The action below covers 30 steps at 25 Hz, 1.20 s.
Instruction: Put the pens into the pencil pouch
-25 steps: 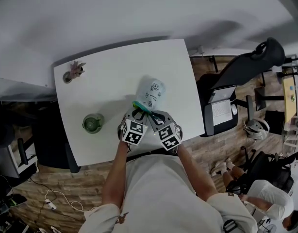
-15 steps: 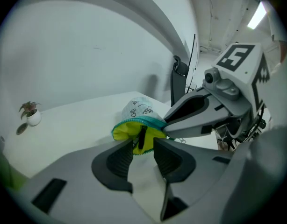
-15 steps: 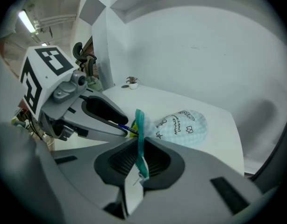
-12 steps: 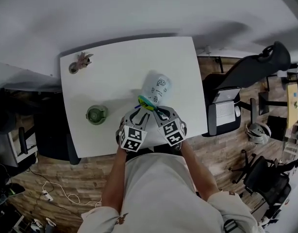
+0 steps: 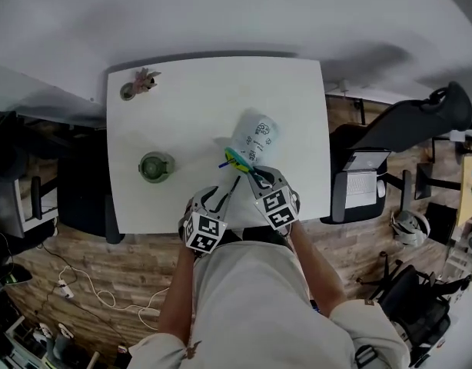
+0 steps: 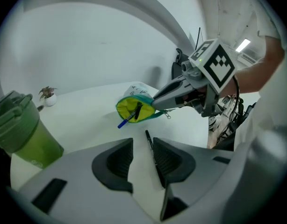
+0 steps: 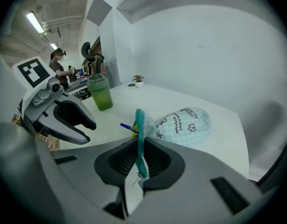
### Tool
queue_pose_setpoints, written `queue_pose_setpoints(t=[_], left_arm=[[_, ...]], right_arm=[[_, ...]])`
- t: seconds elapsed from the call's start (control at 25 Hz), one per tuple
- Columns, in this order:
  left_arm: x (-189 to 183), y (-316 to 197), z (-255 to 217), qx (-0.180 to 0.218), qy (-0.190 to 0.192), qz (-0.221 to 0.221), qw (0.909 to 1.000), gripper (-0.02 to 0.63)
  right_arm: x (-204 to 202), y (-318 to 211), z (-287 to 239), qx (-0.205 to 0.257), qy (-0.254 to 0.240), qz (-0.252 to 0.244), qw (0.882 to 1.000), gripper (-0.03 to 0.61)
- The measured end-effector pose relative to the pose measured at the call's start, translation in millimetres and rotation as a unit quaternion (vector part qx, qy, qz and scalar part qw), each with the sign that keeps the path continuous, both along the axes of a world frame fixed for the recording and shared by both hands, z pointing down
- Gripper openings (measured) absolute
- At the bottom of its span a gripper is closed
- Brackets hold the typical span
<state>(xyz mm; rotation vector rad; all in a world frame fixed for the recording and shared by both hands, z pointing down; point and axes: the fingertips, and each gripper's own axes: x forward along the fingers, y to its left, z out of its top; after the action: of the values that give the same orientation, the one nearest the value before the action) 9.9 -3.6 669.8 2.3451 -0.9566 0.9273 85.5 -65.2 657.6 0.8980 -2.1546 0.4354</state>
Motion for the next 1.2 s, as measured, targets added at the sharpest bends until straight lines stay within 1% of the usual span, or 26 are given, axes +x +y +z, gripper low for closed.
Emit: queue_pose_setpoints(t=[0.2, 0.36, 0.6, 0.76, 0.88, 0.96, 1.0, 1.08, 1.2], left_arm=[[-2, 25, 12, -0.022, -0.009, -0.017, 0.9996, 0.127], [-4, 45, 27, -0.040, -0.027, -0.021, 0.9986, 0.126], [-4, 59, 43, -0.060, -0.035, -0.037, 0.9969, 0.117], [-2, 66, 52, -0.065, -0.057, -0.025, 0.9959, 0.113], [-2, 67, 57, -0.063, -0.068, -0.025, 0.9954, 0.105], [-4, 65, 58, -0.055, -0.079, -0.024, 0.9951, 0.070], [-5, 64, 58, -0.053, -0.083, -0.022, 0.9949, 0.067], [-6, 64, 58, -0.054, -0.085, -0.017, 0.9947, 0.059], [-6, 64, 59, -0.059, -0.078, -0.017, 0.9950, 0.054]], right_arm=[[-2, 2, 2, -0.003, -0.014, -0.020, 1.000, 0.038], [-3, 3, 3, -0.006, -0.014, -0.038, 0.999, 0.040], [-4, 6, 7, -0.013, -0.012, -0.063, 0.998, 0.038], [-5, 7, 10, -0.019, -0.013, -0.074, 0.997, 0.038], [-5, 7, 12, -0.021, -0.012, -0.082, 0.996, 0.038], [-5, 6, 13, -0.022, -0.011, -0.086, 0.996, 0.038], [-5, 6, 13, -0.022, -0.011, -0.087, 0.996, 0.038], [-5, 6, 13, -0.023, -0.011, -0.087, 0.996, 0.038], [-5, 6, 13, -0.023, -0.011, -0.085, 0.996, 0.038]])
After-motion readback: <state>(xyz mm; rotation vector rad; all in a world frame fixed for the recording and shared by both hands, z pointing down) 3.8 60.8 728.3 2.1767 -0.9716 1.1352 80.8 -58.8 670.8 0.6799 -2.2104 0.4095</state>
